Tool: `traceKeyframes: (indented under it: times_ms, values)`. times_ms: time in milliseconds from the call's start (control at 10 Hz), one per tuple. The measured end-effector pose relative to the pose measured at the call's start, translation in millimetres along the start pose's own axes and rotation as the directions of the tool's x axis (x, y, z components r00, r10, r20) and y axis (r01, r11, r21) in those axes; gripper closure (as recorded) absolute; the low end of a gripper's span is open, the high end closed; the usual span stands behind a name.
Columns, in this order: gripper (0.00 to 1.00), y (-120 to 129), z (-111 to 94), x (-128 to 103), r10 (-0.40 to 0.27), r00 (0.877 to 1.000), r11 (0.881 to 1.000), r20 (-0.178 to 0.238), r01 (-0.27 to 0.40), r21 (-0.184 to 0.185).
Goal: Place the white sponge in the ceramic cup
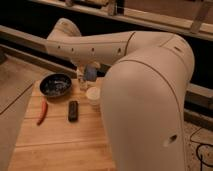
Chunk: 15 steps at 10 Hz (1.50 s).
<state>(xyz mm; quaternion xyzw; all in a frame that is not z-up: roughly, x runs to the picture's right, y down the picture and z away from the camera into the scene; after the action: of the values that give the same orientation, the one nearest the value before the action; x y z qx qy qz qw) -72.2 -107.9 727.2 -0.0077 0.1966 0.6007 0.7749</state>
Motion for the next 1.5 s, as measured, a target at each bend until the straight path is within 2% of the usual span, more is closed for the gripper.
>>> traceKeyframes:
  times_ms: [600,1000,1500]
  values:
    - [1.0,13.1,3.2,16.1,0.016,1.0,1.0,-0.024,-0.016,0.002]
    - [1.0,14.4,18.8,23.4,0.014,0.998,1.0,-0.054,-0.013,0.024]
    - [1.0,17.6,29.7,27.3,0.025,0.997,0.999,-0.078,-0.023,0.032]
